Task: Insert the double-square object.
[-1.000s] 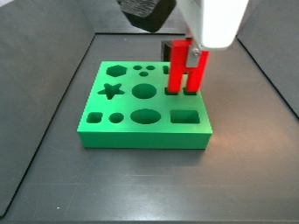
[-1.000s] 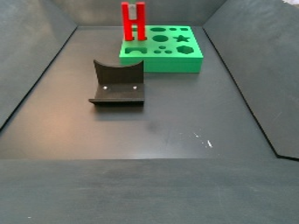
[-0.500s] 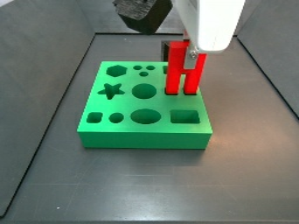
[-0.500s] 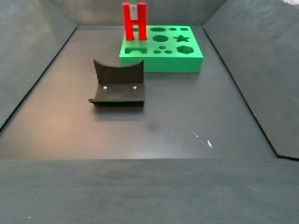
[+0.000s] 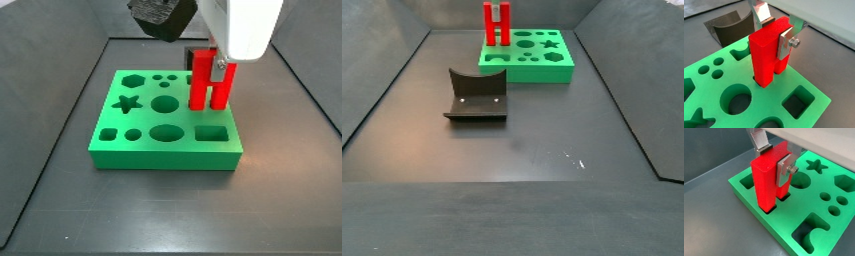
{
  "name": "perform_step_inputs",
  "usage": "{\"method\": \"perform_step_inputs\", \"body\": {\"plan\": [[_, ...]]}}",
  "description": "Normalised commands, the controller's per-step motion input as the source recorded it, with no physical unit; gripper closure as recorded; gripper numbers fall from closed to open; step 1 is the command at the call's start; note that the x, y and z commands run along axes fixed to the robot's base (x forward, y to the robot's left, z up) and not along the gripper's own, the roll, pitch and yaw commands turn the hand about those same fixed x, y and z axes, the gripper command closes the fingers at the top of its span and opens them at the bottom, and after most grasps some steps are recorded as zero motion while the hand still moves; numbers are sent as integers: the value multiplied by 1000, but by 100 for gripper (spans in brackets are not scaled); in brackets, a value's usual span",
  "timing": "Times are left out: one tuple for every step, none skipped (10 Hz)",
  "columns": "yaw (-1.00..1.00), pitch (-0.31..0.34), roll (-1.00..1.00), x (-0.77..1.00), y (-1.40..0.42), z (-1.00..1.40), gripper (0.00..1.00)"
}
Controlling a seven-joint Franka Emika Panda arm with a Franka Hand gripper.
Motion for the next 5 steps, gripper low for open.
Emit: {"method": "perform_step_inputs", "body": {"plan": [[-89,-3,0,-417,169,-277,100],[0,-9,-21,-334,151,-291,100],[0,-10,-59,0,29,-266,100],[0,-4,-26,106,0,-306,100],[0,0,-70,263,-83,-311,100]]}}
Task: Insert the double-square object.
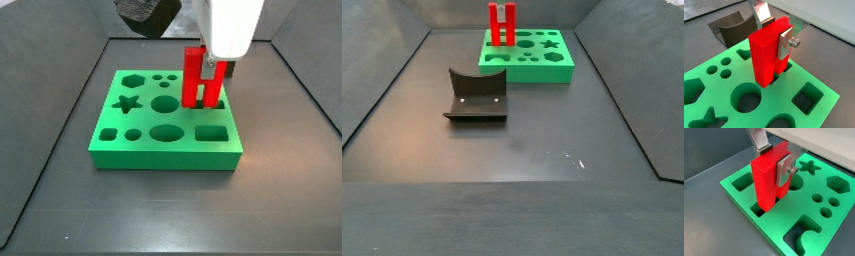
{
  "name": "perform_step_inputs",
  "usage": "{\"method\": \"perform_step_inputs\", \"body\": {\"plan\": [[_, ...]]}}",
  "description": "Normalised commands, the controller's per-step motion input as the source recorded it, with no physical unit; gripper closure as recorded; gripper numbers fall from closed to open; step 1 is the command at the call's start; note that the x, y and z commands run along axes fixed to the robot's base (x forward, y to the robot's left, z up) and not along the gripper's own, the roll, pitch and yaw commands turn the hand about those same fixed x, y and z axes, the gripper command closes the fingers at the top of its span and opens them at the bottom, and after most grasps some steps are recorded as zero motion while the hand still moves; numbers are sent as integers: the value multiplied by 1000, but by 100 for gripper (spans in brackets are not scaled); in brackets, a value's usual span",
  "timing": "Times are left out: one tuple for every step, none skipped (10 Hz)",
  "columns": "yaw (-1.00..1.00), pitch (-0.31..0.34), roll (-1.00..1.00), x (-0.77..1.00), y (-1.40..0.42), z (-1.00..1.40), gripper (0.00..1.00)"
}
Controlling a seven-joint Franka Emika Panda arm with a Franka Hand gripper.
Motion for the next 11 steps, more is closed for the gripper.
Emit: {"method": "perform_step_inputs", "body": {"plan": [[0,6,-60,377,-100,-357,100],[0,19,-46,391,-26,-406,100],[0,0,-7,209,0,-326,100],[0,0,0,0,0,-286,100],[-3,0,-10,-43,6,-283,100],[0,-20,-50,-11,0,-283,100],[0,-51,-56,0,0,-326,100],[-20,-46,-49,0,0,-340,100],[-17,-51,-77,0,0,-360,100],[-34,-30,-47,6,-9,-389,100],[-60,-43,-44,0,0,-374,100]]}}
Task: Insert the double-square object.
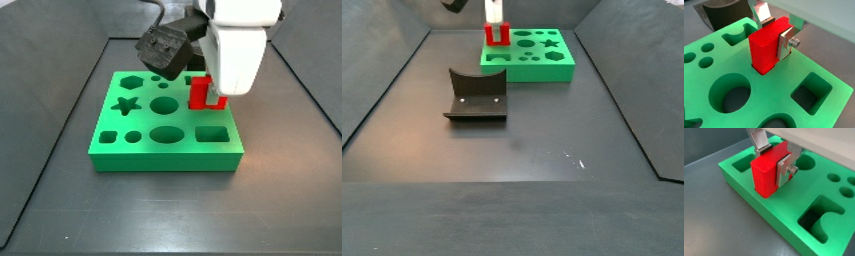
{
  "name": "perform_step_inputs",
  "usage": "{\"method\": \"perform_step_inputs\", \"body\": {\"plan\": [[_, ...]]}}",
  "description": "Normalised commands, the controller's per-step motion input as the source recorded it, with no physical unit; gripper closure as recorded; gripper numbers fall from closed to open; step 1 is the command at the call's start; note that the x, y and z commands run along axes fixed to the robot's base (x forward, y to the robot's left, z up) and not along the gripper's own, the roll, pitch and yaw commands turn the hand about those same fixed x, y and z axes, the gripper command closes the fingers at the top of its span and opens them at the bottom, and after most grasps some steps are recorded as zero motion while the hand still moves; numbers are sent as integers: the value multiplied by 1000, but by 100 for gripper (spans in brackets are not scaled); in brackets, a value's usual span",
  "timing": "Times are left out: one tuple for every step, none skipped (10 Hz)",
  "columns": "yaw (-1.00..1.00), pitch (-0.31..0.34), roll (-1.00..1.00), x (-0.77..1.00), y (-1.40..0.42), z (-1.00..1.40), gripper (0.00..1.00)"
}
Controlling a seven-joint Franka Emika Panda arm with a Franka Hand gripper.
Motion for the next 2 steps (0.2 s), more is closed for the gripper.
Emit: {"method": "perform_step_inputs", "body": {"plan": [[0,0,4,0,0,0,100],[0,0,0,0,0,0,100]]}}
